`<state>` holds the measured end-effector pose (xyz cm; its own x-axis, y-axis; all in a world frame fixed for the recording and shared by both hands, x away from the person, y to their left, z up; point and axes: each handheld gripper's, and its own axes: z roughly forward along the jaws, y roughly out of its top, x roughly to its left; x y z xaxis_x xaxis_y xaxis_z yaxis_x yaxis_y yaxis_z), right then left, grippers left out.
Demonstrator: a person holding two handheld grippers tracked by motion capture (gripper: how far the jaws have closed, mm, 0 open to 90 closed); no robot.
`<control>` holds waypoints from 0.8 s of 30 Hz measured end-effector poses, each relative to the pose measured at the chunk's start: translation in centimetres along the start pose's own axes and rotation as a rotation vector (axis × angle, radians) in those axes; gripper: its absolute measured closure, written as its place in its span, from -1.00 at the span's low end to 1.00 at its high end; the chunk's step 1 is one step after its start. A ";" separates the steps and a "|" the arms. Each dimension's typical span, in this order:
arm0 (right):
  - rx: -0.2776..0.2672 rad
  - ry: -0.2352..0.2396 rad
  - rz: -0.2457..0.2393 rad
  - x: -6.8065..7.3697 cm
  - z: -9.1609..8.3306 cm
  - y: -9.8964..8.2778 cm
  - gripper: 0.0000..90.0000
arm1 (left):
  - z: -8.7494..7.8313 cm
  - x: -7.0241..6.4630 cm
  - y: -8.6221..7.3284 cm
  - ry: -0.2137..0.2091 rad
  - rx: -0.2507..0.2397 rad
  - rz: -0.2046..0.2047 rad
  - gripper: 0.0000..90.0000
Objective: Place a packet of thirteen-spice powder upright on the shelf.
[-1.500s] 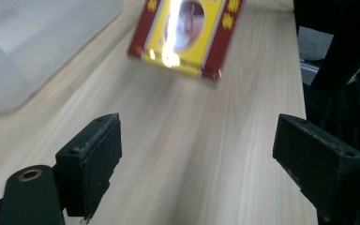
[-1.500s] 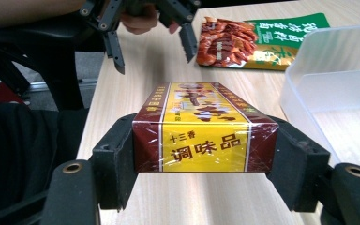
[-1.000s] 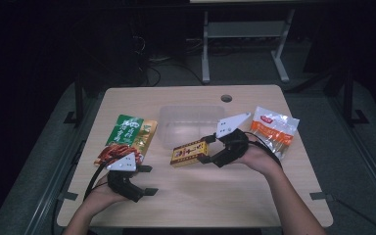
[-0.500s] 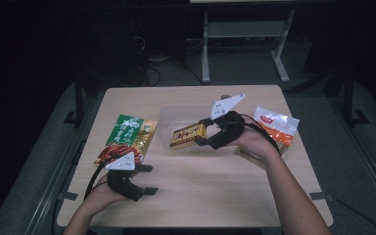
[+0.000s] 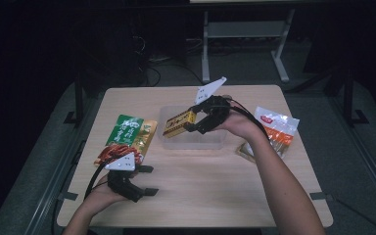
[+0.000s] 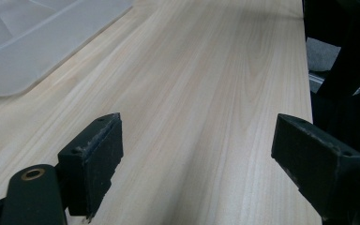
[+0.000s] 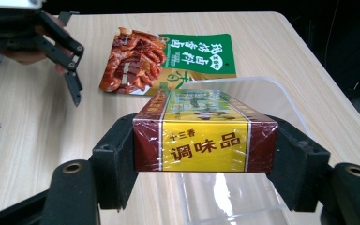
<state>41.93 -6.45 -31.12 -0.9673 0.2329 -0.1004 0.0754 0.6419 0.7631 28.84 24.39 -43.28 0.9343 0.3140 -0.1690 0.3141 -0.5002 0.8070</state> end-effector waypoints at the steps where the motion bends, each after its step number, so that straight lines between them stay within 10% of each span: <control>1: 0.007 -0.001 -0.001 -0.2 0.1 0.1 -0.29 | 0.0 0.0 0.0 0.000 0.000 0.000 -0.64; 24: 0.052 -0.020 -0.004 -3.6 4.2 0.9 -0.30 | 0.1 0.1 -0.1 -0.018 0.006 -0.003 -0.64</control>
<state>46.53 -3.63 -32.80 -0.9627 0.2446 -0.1160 0.0849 0.6798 0.7285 28.95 24.41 -43.44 0.9362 0.3011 -0.1813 0.3176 -0.5040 0.8032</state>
